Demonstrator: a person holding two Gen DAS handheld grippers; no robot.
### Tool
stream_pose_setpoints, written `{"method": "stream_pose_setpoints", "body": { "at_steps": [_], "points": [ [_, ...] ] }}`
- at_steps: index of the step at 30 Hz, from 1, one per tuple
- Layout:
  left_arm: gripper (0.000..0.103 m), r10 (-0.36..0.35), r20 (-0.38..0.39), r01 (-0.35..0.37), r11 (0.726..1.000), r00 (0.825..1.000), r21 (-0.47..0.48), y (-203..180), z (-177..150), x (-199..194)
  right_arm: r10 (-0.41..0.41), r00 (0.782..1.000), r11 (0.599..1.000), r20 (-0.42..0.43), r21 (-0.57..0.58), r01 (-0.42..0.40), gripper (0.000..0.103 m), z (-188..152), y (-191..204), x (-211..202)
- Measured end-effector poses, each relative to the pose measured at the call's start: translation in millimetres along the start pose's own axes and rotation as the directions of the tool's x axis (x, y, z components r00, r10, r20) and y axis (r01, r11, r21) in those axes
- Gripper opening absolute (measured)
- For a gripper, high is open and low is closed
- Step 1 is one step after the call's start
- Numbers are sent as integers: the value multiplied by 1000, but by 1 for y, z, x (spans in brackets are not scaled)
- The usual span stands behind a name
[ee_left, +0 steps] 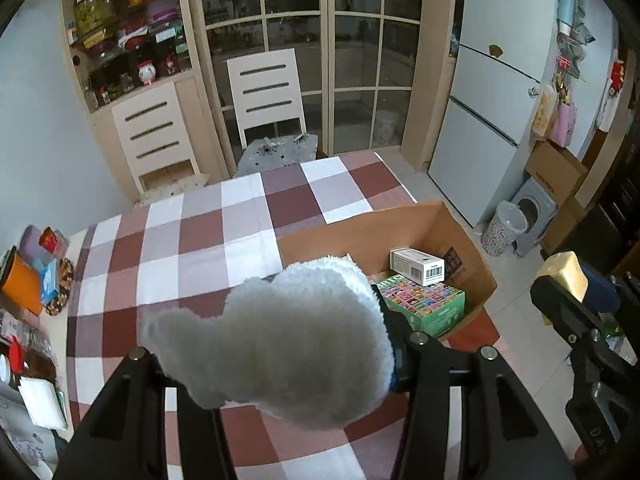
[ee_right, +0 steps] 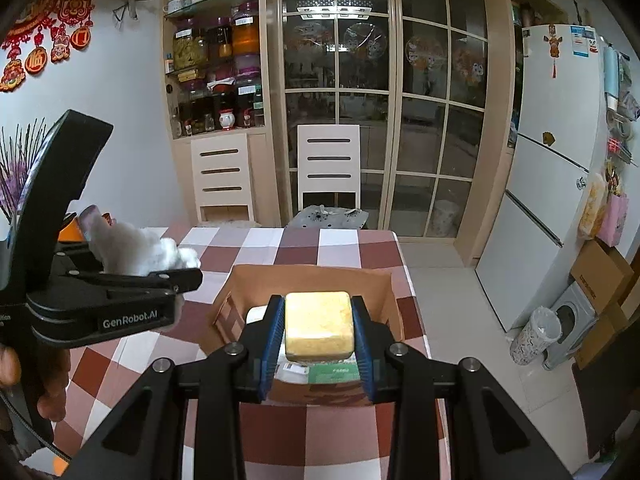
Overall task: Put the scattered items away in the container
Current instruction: 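Carry the white plush and yellow block over the cardboard box with both tools, then hold the plush and block above the box with both tools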
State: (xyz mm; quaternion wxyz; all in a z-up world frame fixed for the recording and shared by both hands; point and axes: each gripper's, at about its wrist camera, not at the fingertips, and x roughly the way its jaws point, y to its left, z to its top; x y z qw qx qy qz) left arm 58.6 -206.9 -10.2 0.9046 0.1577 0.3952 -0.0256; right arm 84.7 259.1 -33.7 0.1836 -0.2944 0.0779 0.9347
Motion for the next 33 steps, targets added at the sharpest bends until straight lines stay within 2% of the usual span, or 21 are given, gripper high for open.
{"method": "stream_pose_setpoints", "body": {
  "at_steps": [7, 19, 33],
  "points": [
    [51, -2, -96, -2, 999, 995, -36, -2, 3, 26, 28, 999, 1000, -19, -4, -28, 33, 6, -13, 22],
    [54, -8, -245, -8, 998, 969, -63, -2, 11, 72, 80, 990, 997, -119, -1, -80, 33, 4, -22, 74],
    [54, 5, -309, -27, 997, 951, -67, 0, 17, 103, 90, 981, 996, -172, 11, -90, 33, -4, -26, 98]
  ]
}}
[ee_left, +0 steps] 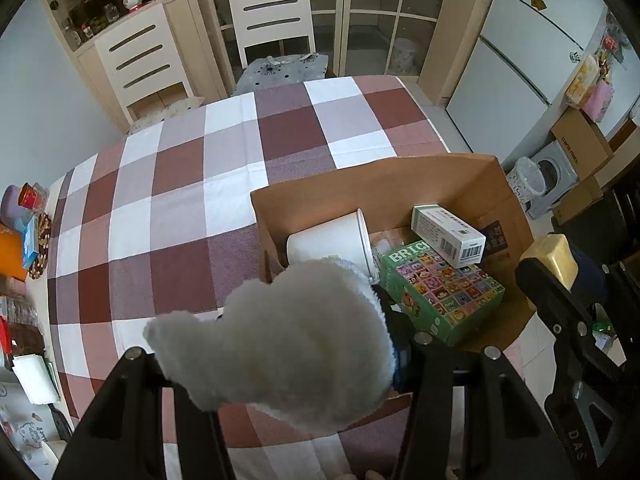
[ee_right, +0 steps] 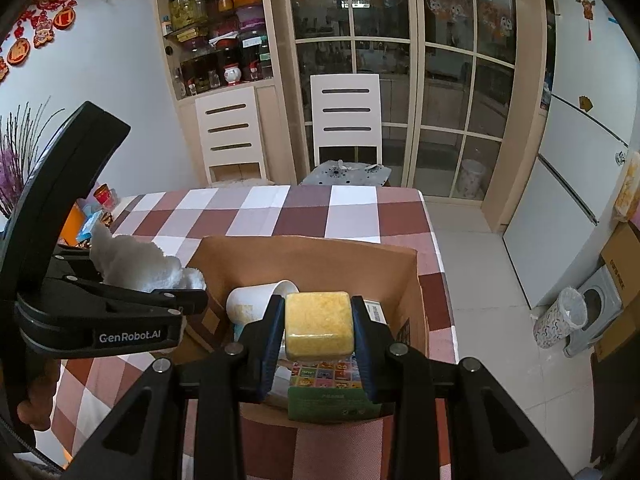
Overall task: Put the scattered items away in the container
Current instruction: 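Hold the plush and block above the box with both tools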
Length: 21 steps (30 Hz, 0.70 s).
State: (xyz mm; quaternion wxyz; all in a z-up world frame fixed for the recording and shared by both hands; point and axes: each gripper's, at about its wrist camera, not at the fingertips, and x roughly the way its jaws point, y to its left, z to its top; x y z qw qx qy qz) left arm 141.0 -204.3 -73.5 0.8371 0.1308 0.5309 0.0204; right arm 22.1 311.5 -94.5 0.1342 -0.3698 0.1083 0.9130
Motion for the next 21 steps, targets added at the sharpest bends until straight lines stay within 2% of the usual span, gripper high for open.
{"method": "stream_pose_setpoints", "body": {
  "at_steps": [21],
  "points": [
    [54, 35, 26, -35, 999, 999, -14, 4, 8, -1, 5, 1000, 1000, -14, -14, -5, 33, 3, 2, 8]
  ]
}}
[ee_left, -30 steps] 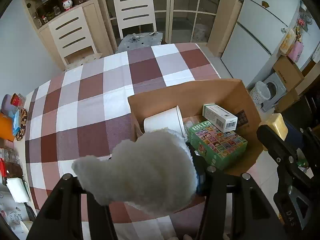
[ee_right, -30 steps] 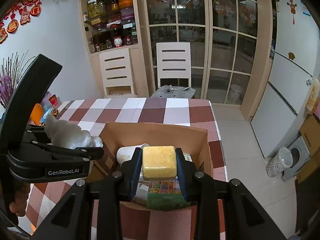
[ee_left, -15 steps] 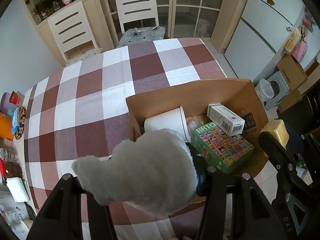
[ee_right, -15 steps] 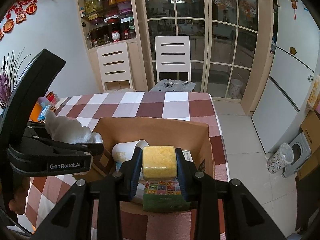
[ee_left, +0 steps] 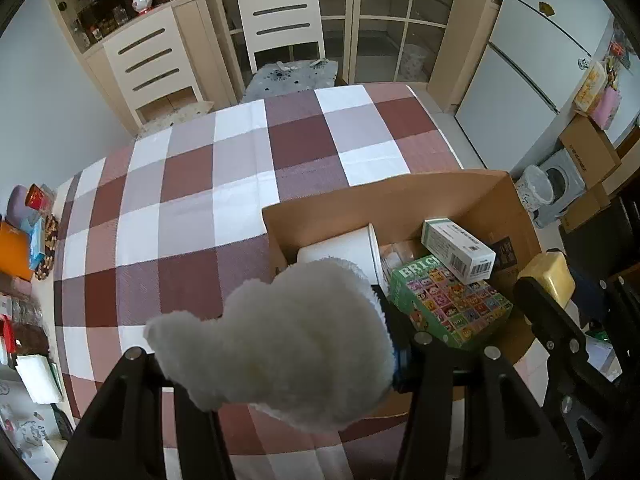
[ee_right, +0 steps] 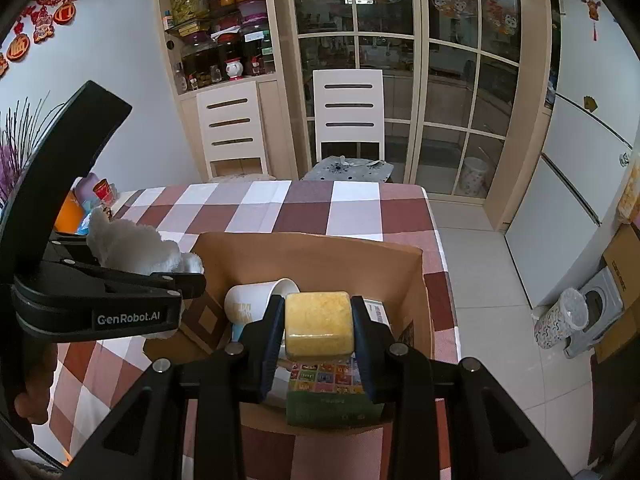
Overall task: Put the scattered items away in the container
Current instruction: 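Hold the plush and block above the box with both tools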
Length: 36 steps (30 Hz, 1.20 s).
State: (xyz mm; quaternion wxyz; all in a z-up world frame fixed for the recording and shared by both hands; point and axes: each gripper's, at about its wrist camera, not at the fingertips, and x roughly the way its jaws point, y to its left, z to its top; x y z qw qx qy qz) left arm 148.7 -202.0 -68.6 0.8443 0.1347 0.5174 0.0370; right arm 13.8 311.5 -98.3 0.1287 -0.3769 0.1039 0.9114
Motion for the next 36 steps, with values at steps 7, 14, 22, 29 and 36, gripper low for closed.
{"method": "stream_pose_setpoints", "body": {
  "at_steps": [7, 14, 22, 29, 36],
  "points": [
    [54, 9, 12, -10, 1000, 1000, 7, -1, 4, -1, 8, 1000, 1000, 0, -9, -8, 33, 3, 2, 3],
    [54, 6, 13, -6, 1000, 1000, 13, -3, 6, 1, 10, 1000, 1000, -5, -5, -10, 33, 3, 0, 6],
    [54, 4, 13, -4, 1000, 1000, 14, -3, 6, 2, 13, 1000, 1000, -13, -7, -13, 33, 1, 0, 9],
    [54, 2, 14, -3, 1000, 1000, 13, -4, 6, 3, 14, 1000, 1000, -21, -8, -14, 33, 0, 0, 10],
    [54, 1, 13, -1, 1000, 1000, 12, -3, 6, 4, 14, 1000, 1000, -23, -9, -14, 33, 0, 0, 11]
  ]
}}
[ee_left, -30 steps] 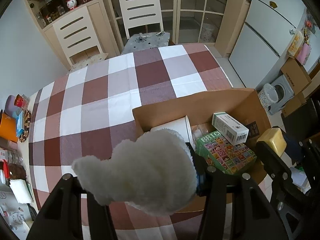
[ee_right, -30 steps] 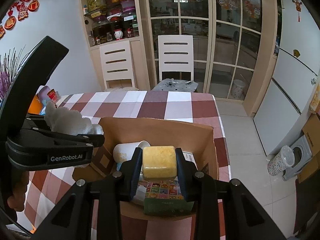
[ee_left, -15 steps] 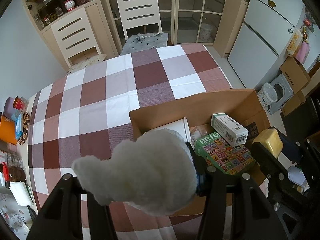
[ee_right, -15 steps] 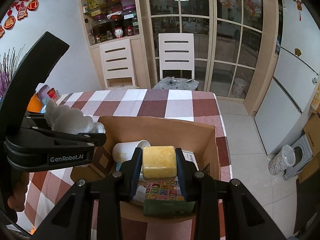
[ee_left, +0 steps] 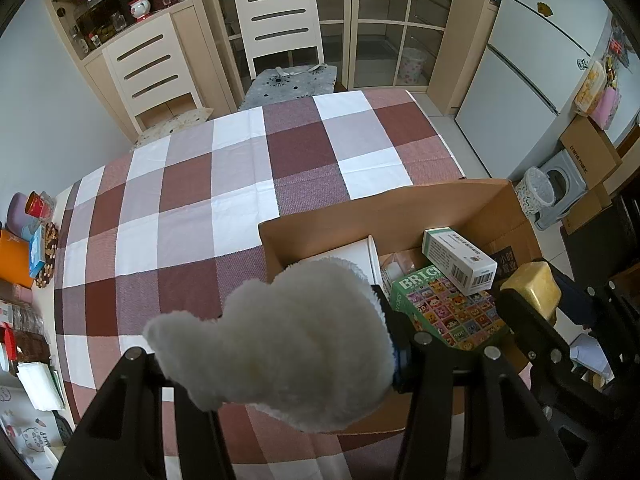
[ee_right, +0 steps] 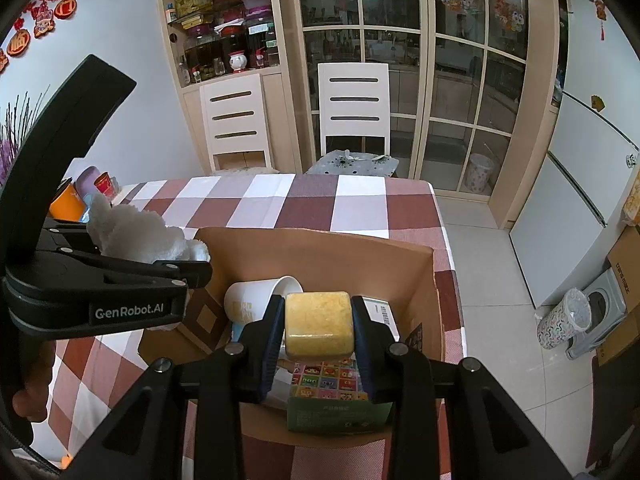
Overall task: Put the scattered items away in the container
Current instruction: 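Hold the plush and block above the box with both tools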
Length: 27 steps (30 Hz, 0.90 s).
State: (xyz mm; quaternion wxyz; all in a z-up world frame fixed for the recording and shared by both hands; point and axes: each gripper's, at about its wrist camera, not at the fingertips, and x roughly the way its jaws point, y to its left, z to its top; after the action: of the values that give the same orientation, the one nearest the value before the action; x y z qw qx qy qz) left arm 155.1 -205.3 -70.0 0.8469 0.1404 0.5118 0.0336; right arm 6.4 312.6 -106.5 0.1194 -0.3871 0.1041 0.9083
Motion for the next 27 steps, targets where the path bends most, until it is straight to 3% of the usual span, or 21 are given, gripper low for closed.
{"method": "stream_pose_setpoints", "body": {
  "at_steps": [17, 19, 20, 21, 22, 23, 27],
  "points": [
    [54, -6, -5, 5, 1000, 1000, -8, 2, 2, 1, 0, 1000, 1000, -7, -3, 0, 33, -1, 1, 3],
    [59, -7, -12, 7, 1000, 1000, -7, 2, 3, 2, 3, 1000, 1000, -9, -12, -3, 33, 0, 2, 4],
    [67, -12, -14, 11, 1000, 1000, -11, 2, 4, 2, 0, 1000, 1000, -12, -19, 0, 36, 0, 3, 4],
    [76, -16, -13, 16, 1000, 1000, -19, 3, 4, 2, -13, 1000, 1000, -8, -17, 13, 60, 1, 4, 4],
    [80, -23, -10, 23, 999, 1000, -31, 5, 5, 0, -28, 1000, 1000, 8, -5, 28, 94, 2, 2, 2],
    [82, -29, -3, 29, 999, 1000, -41, 7, 6, -2, -48, 998, 999, 30, 7, 48, 101, 3, 1, -1],
    [83, -49, 18, 50, 998, 999, -35, 10, 10, -6, -68, 995, 998, 79, 8, 67, 103, 4, -1, -11]
  ]
}}
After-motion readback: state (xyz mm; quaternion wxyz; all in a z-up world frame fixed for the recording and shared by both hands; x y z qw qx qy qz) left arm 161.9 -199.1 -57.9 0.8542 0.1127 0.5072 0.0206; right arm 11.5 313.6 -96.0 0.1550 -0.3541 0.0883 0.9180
